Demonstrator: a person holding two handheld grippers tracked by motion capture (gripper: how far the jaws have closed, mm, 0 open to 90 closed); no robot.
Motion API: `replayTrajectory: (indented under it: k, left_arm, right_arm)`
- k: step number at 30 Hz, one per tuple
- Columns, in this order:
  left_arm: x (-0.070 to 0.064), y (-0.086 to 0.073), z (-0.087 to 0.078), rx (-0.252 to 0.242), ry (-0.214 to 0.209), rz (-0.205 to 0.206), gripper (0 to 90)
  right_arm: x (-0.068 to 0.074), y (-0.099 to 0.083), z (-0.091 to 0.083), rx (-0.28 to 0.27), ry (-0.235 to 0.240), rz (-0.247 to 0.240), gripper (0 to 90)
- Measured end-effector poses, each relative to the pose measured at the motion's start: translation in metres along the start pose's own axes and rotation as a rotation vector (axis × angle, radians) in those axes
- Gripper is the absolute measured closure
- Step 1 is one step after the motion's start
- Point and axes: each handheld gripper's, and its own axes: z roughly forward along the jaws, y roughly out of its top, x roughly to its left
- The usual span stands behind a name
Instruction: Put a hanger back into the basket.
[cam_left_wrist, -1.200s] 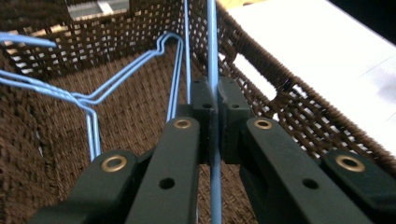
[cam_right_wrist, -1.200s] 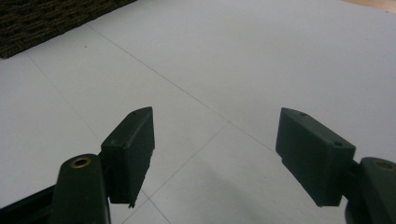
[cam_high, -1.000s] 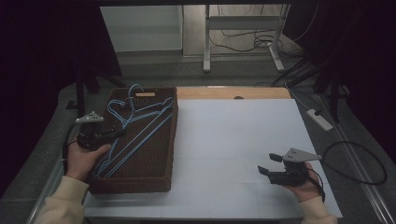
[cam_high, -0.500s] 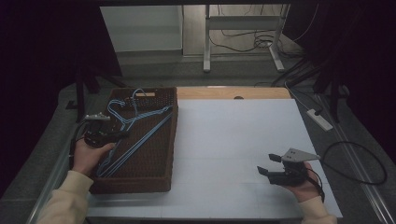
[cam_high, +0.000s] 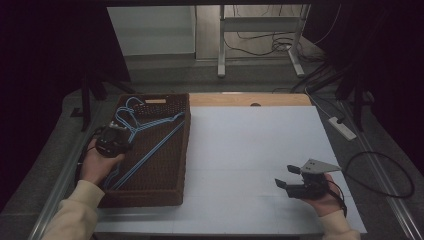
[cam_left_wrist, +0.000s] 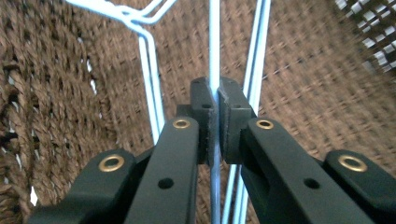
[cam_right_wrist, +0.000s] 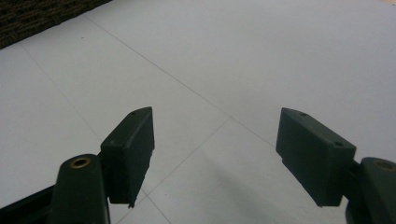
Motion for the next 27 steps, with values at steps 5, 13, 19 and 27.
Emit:
replayTrajectory:
  k: [5, 13, 19, 27]
  left_arm:
    - [0.0, 0.003, 0.009, 0.037, 0.034, 0.012, 83.4]
    - [-0.004, 0.004, -0.007, -0.11, 0.079, 0.036, 52.5]
    - [-0.014, 0.0, -0.031, -0.249, -0.014, 0.055, 42.1]
    - [-0.037, -0.02, -0.066, -0.414, -0.145, 0.065, 39.7]
  right_arm:
    - [0.0, 0.0, 0.001, 0.003, -0.001, 0.0, 28.4]
    - [0.0, 0.0, 0.001, 0.006, -0.001, 0.001, 28.2]
    - [0.0, 0.0, 0.0, 0.003, 0.0, -0.001, 28.1]
    - [0.0, 0.0, 0.0, -0.002, 0.001, 0.005, 28.0]
